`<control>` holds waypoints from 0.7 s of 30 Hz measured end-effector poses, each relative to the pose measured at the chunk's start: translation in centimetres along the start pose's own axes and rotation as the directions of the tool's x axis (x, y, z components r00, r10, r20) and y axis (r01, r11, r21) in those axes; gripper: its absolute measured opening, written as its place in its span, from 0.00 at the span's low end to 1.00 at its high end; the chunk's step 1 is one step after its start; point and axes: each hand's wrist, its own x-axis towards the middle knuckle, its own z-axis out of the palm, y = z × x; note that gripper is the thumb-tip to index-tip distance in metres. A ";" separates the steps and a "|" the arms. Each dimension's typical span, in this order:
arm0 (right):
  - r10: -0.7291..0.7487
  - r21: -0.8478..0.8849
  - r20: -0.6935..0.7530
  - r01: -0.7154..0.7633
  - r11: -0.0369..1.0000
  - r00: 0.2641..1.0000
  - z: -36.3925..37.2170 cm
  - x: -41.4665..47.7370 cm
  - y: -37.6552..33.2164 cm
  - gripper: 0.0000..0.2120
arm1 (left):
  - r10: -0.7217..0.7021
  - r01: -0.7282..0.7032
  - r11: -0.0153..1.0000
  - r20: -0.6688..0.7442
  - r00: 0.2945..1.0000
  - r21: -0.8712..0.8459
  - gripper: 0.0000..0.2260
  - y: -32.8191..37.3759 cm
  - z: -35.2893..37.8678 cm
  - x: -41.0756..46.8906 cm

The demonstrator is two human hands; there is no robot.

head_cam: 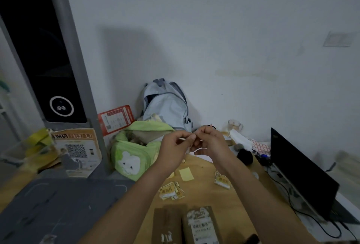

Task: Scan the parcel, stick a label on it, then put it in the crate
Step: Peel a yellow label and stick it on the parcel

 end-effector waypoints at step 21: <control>0.050 -0.019 -0.117 -0.053 0.998 0.992 -5.5 -0.3 -2.0 0.11 | -0.343 0.263 0.827 -0.075 0.936 -0.498 0.09 3.7 0.3 2.2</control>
